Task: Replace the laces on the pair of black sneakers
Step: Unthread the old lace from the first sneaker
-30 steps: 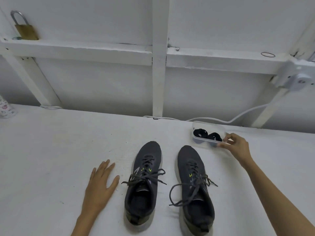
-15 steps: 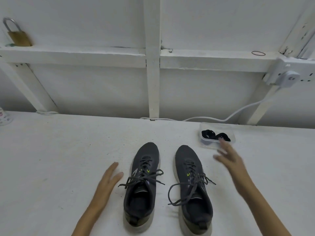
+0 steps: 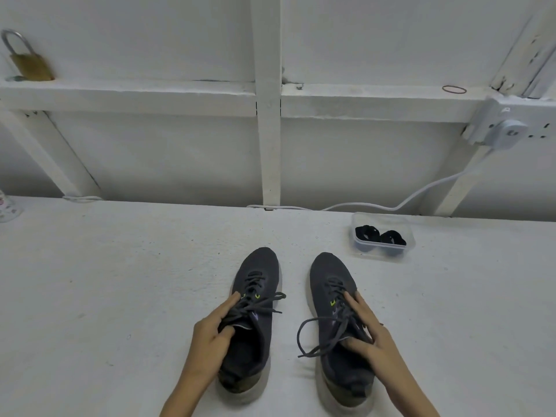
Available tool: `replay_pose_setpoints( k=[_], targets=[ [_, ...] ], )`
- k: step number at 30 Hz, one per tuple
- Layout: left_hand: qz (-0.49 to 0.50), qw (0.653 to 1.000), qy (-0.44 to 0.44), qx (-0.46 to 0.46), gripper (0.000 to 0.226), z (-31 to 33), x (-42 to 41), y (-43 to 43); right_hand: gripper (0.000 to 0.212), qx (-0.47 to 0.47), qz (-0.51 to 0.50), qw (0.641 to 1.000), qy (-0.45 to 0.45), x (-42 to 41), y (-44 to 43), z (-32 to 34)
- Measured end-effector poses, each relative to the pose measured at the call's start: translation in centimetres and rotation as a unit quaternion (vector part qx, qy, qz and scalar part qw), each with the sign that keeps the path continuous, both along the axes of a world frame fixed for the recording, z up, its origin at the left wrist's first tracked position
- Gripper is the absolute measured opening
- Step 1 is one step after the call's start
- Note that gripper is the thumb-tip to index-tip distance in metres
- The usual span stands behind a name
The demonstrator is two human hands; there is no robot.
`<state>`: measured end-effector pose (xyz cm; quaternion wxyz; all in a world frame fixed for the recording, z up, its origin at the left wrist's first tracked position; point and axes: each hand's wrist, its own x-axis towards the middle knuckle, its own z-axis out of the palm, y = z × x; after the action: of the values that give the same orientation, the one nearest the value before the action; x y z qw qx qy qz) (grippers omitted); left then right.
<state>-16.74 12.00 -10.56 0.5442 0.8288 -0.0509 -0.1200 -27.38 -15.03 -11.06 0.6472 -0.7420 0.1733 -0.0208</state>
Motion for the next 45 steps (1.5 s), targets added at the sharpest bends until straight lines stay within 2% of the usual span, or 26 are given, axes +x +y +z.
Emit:
replay_pose_setpoints(
  k=[10, 20, 22, 24, 27, 30, 34, 36, 39, 40, 45],
  targets=[
    [0.075, 0.997, -0.012, 0.001, 0.057, 1.4, 2.7, 5.1, 0.075, 0.019, -0.017, 1.000, -0.008, 0.0, 0.1, -0.2],
    [0.051, 0.998, 0.012, 0.036, 0.064, 2.4, 3.5, 5.8, 0.070, 0.033, -0.041, 0.998, -0.018, 1.3, 0.4, -0.8],
    [0.069, 0.994, -0.045, 0.068, 0.065, 3.4, 3.1, 5.2, 0.069, 0.035, -0.044, 0.998, -0.020, 1.7, 0.4, -0.9],
    [0.079, 0.984, -0.143, 0.070, 0.067, 4.6, 2.1, 3.9, 0.069, 0.038, -0.045, 0.998, -0.021, 2.0, 0.6, -0.9],
    [0.079, 0.969, -0.233, -0.036, 0.059, 6.7, 0.5, 0.8, 0.070, 0.039, -0.044, 0.998, -0.021, 2.2, 0.6, -0.9],
    [0.001, 0.977, -0.176, -0.117, 0.043, 6.6, -0.6, -2.7, 0.072, 0.022, -0.027, 0.999, -0.014, 2.1, 0.3, -0.8],
    [-0.128, 0.985, -0.079, -0.083, 0.028, 4.2, -2.1, -6.9, 0.078, 0.030, 0.018, 0.999, 0.000, 1.5, -0.5, -0.2],
    [-0.151, 0.984, -0.060, -0.073, 0.037, 3.4, -2.7, -8.6, 0.069, 0.054, 0.023, 0.998, -0.012, 1.2, -1.0, 0.3],
    [-0.162, 0.983, -0.064, -0.054, 0.041, 2.8, -2.9, -10.1, 0.030, 0.045, -0.024, 0.998, -0.042, 1.1, -1.9, 0.5],
    [-0.163, 0.983, -0.071, -0.045, 0.038, 2.6, -2.9, -10.5, 0.023, 0.026, -0.040, 0.997, -0.053, 1.1, -2.3, 0.5],
    [-0.150, 0.983, -0.103, -0.025, 0.032, 1.8, -2.8, -11.4, 0.017, -0.081, -0.053, 0.991, -0.097, 1.7, -3.2, 0.3]
  ],
)
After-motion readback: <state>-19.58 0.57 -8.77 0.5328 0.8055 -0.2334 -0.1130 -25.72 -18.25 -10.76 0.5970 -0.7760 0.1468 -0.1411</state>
